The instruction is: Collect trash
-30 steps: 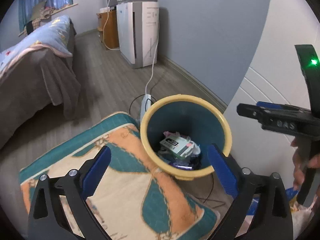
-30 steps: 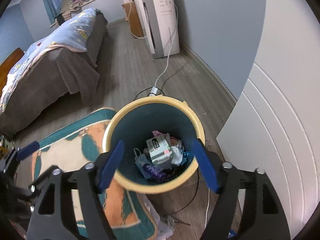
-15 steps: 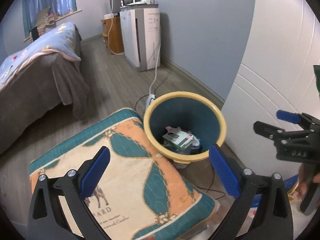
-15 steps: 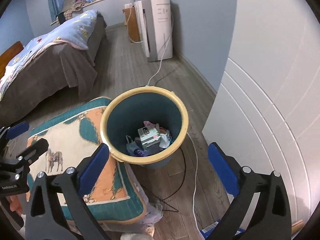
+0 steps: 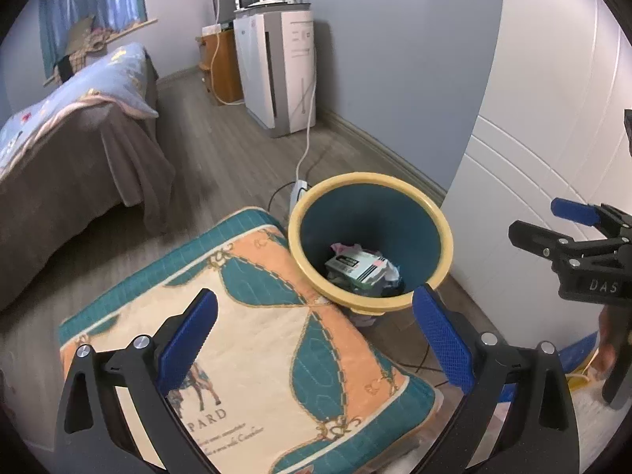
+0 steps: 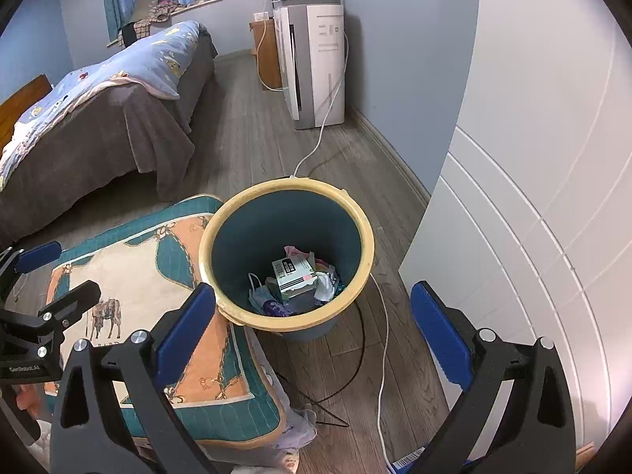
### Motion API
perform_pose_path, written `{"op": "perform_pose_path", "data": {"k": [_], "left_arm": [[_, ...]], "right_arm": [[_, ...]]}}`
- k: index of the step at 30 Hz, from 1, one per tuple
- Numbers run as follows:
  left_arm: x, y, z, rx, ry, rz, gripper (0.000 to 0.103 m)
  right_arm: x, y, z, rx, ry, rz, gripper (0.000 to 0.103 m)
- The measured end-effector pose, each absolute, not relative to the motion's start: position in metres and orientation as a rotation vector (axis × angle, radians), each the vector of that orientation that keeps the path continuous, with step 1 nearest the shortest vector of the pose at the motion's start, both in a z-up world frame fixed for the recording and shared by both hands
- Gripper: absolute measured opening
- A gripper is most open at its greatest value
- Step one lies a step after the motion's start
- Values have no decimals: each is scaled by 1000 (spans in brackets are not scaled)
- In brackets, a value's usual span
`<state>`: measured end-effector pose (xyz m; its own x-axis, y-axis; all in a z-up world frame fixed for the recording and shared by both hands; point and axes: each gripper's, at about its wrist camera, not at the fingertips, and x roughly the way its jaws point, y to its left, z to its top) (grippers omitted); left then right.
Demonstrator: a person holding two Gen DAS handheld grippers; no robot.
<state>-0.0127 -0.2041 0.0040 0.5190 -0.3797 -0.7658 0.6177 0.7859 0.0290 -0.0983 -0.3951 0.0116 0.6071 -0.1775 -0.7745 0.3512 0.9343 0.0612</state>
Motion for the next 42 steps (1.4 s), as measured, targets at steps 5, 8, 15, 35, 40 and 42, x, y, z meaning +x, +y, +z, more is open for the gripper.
{"op": "perform_pose_path", "data": {"k": [5,8,15,35,40,42], "left_arm": [[-14,-206,3,319,831,-613,98],[-15,-206,3,316,834,-611,98],[-14,-203,2,303,846,-609,98],[-10,-202,-4,299,864,-604,98],[-10,-202,-4,302,869,-605,98],[-10,-202,-5,306,871,-604,98]], "right_arm": [[-99,-394,11,213,868,-308,97],[-99,-393,11,207,867,-309,97],[-99,-392,11,204,871,-307,97],[-97,-389,7,201,887,-299,97],[-96,-389,7,200,888,-298,97],[-97,-389,7,201,887,-298,97]]}}
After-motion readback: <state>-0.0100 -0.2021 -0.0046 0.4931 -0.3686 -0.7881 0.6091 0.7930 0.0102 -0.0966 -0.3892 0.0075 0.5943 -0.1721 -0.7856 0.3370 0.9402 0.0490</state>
